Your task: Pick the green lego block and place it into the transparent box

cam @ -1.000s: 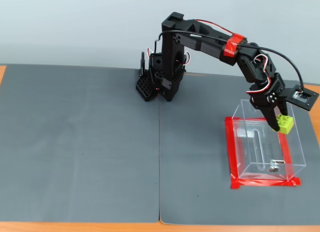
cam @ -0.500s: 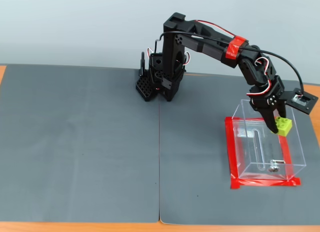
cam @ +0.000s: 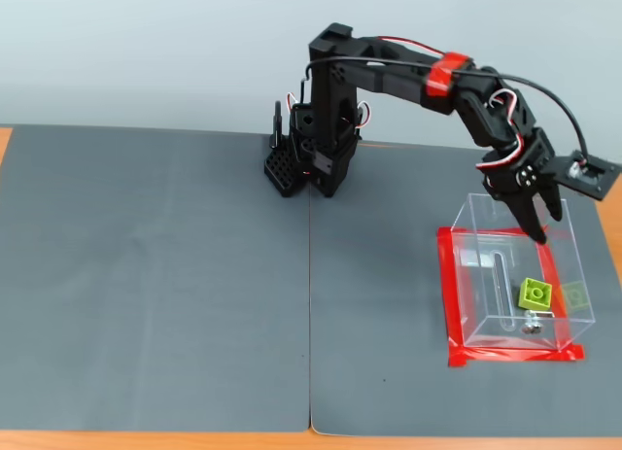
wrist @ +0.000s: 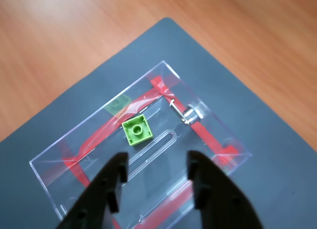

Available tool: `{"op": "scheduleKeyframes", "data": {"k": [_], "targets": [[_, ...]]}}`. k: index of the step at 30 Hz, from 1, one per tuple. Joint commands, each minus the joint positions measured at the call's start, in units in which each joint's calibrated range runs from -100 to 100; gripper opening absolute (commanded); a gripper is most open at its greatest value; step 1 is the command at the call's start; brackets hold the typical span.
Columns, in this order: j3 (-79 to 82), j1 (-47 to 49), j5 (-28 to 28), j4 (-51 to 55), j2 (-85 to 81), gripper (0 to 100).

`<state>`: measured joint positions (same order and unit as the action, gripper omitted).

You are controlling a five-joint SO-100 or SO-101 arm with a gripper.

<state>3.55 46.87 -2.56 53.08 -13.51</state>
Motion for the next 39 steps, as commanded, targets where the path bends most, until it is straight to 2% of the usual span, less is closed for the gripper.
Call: {"op": "scheduleKeyframes", "data": {"k": [1, 12, 13, 16, 17, 22, 31, 33, 39], "targets": [[-1.9, -4.1, 0.2, 0.2, -8.4, 3], [17.1, -22.4, -0.1, 0.1, -30.3, 2], [24.1, -27.0, 0.1, 0.1, -36.8, 2], [30.5, -31.2, 0.2, 0.1, -43.2, 2], [36.9, -35.2, 0.2, 0.1, -49.5, 2], [51.7, -41.5, 0.3, -0.6, -65.2, 2], [63.9, -43.0, 0.3, -0.3, -77.9, 2], [70.6, -43.0, 0.4, 0.1, -85.1, 2], [80.7, -44.1, 0.3, -0.6, -85.7, 2]]}}
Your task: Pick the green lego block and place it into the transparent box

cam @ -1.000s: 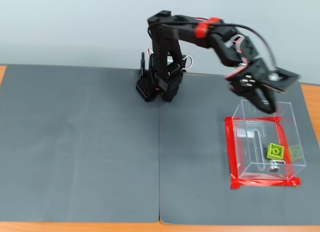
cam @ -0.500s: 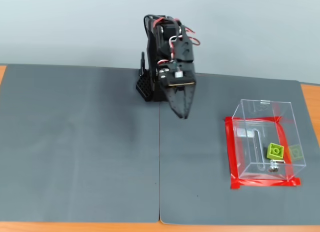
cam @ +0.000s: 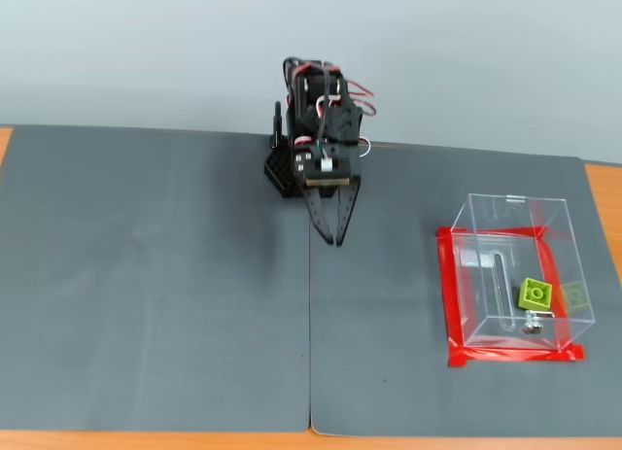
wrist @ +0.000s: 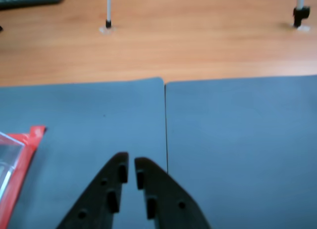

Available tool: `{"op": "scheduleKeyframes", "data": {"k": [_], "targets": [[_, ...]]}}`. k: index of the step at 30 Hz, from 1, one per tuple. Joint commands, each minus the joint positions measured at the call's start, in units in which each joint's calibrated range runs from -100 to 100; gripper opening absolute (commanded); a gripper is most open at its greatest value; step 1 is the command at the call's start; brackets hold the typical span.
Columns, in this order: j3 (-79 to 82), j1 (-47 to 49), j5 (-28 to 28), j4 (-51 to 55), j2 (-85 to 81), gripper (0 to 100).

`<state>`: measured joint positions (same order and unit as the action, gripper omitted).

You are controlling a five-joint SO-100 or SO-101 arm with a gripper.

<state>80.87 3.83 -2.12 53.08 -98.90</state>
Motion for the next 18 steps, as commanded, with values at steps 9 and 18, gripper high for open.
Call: {"op": "scheduleKeyframes", "data": {"k": [9, 18], "targets": [[12.0, -4.2, 0.0, -0.1, -0.3, 2], [17.8, -4.0, 0.2, 0.7, -0.3, 2]]}}
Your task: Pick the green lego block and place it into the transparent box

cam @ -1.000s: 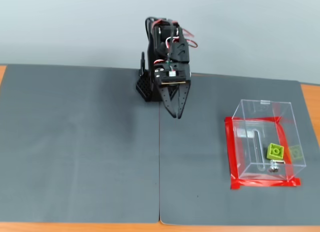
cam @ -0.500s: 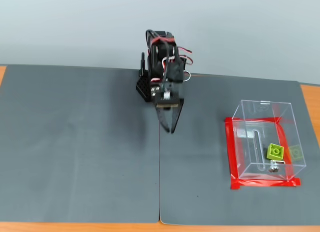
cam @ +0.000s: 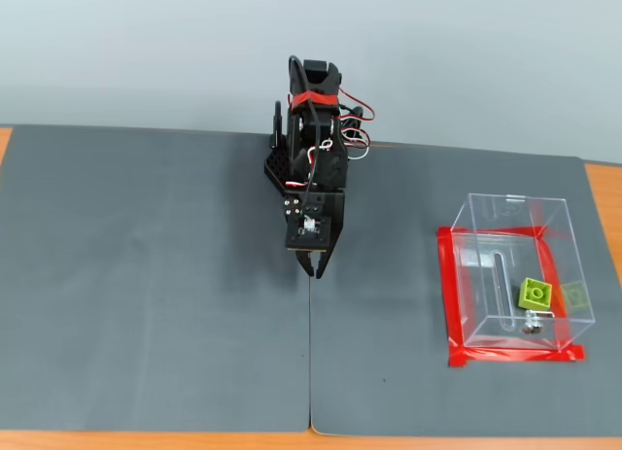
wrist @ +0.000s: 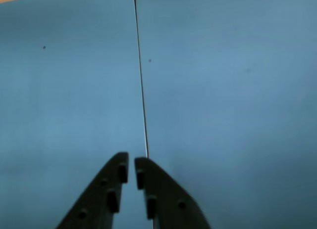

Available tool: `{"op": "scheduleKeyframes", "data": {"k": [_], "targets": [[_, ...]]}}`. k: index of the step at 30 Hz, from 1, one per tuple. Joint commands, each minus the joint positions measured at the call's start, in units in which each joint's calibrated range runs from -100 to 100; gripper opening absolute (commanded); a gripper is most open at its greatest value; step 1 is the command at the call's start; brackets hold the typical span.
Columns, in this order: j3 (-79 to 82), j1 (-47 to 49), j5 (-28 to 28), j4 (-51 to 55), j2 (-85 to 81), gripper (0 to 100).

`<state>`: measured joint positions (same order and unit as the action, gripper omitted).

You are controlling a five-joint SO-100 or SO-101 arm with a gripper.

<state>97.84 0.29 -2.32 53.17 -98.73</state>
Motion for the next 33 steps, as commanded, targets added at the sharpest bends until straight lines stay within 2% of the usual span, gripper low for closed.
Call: {"op": "scheduleKeyframes", "data": {"k": [1, 4, 8, 16, 33], "targets": [[0.6, 0.0, 0.9, 1.3, -0.5, 2], [0.1, 1.8, 3.1, 4.0, -0.6, 2], [0.1, 1.7, 3.1, 4.1, -0.6, 2], [-4.4, 1.1, 3.0, 18.7, -0.6, 2], [-4.6, 0.3, 3.0, 19.2, -0.6, 2]]}}
